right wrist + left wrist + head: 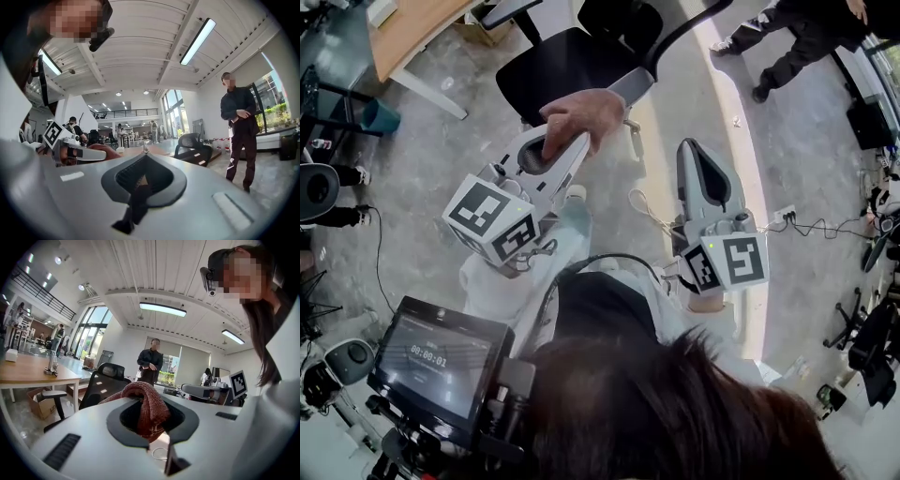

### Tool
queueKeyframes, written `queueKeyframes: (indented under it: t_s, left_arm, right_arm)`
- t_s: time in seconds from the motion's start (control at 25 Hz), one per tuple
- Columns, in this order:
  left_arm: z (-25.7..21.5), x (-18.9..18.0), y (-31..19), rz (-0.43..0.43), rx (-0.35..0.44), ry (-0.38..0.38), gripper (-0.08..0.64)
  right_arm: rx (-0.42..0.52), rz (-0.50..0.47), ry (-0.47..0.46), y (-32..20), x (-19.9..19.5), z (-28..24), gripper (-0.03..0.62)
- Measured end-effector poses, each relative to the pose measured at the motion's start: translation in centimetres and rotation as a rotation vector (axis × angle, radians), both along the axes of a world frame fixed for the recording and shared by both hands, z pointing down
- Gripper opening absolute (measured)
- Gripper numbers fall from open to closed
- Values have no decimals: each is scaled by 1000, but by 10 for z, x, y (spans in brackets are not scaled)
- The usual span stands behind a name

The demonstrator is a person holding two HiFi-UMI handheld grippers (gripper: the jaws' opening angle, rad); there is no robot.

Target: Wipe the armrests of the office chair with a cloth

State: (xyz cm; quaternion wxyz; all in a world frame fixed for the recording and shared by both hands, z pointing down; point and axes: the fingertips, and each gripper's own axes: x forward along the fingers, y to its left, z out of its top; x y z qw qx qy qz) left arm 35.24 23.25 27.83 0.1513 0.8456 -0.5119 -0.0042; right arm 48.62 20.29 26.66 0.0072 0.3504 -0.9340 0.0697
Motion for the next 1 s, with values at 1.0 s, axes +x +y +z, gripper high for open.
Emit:
queueKeyframes:
  t_s: [1.0]
  left_arm:
    - [210,-16,-294,665,-223,-838,48]
  right_arm:
    - [-332,218,68,-165,-52,109,0]
